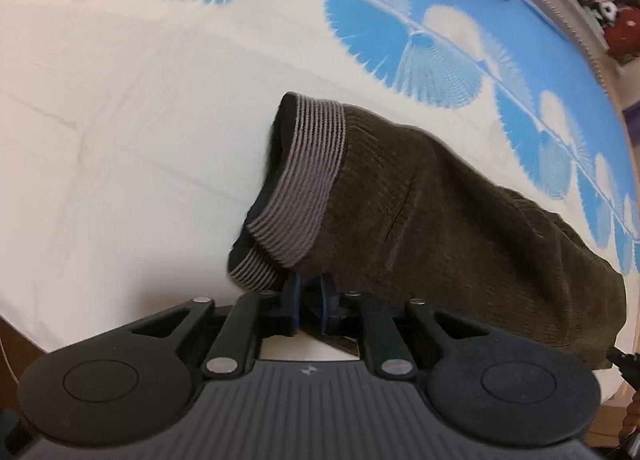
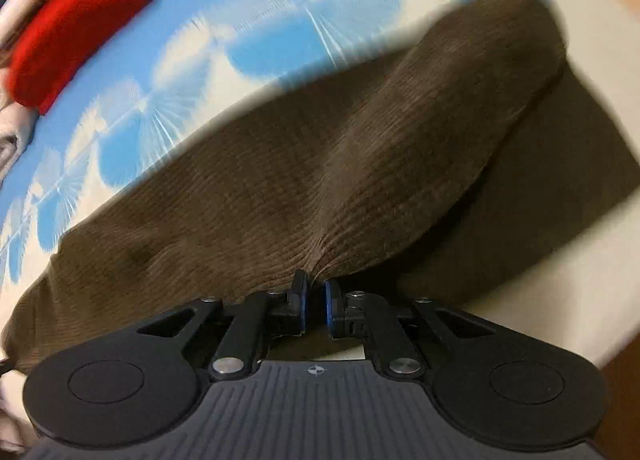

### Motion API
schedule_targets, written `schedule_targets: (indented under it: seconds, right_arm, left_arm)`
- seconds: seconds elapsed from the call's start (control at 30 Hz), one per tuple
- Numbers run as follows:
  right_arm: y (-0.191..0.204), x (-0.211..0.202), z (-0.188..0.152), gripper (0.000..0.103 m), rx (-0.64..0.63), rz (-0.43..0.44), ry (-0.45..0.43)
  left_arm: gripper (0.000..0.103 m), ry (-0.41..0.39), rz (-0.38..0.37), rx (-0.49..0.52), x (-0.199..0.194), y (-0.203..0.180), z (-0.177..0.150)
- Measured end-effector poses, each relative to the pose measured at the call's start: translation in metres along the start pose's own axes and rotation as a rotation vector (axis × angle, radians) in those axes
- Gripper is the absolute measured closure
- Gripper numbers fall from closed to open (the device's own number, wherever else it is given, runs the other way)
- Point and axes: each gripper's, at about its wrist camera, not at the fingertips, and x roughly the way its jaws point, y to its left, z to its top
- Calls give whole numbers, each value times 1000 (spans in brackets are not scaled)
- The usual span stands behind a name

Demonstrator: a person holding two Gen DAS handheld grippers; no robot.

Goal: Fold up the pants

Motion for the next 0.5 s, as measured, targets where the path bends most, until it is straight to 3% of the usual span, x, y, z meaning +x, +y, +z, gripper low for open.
schedule_targets:
  seconds: [0.07,0.13,0.2,0.37,0.47,0.5]
  right_arm:
    - [-11,-17,0,94,-40,-37,-108]
    - [-33,-31,0,92,20,-34,-188]
    - [-55,-37,5,88,129,-17,-236]
    - [-118,-43,21,71,400,-113,-385]
    - [-147,-31,20,67,539,-128,-394]
    - [-157,-26,21,61,575,-115,-386]
  left_arm:
    - [66,-41,1,-8,-5,1,6]
    - [57,-53,11,-24,-5,2,9]
    - [56,-42,33,-42,-2,1,13]
    - [47,-51,95,-142,4,13,22]
    - [47,-29,82,-170,11,18,25]
    - [47,-15,86,-164,14,17,26]
